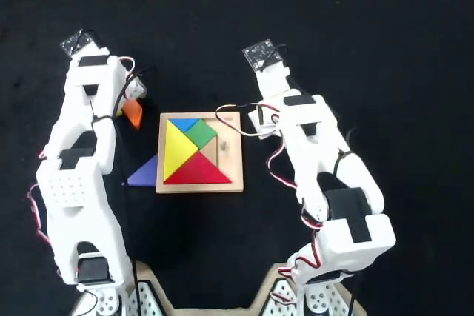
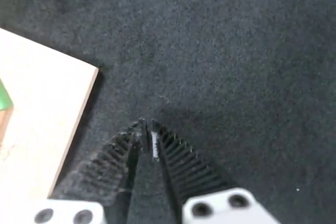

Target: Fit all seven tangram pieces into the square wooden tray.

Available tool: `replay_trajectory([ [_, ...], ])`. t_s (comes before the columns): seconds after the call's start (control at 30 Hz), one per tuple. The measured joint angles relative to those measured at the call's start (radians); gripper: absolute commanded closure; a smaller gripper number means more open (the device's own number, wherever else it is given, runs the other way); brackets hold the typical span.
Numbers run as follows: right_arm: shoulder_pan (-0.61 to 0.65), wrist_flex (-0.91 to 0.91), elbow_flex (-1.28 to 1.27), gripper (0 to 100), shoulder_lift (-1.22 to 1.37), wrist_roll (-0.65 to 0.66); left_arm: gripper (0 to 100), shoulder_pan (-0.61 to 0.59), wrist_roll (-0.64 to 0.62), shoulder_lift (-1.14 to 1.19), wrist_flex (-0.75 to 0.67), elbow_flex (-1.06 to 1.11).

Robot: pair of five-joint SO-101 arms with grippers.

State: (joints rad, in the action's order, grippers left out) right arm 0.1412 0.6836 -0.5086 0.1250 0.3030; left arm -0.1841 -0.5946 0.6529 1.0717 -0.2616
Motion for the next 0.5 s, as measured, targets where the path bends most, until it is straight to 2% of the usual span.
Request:
replay_trajectory([
  [0.2,0.0,0.0,0.0,98.7,0.0,0.0,77,0.04,0.0,0.008,0.012,-0.034],
  [0.5,0.0,0.0,0.0,98.7,0.0,0.0,77,0.012,0.0,-0.071,0.25,-0.083],
])
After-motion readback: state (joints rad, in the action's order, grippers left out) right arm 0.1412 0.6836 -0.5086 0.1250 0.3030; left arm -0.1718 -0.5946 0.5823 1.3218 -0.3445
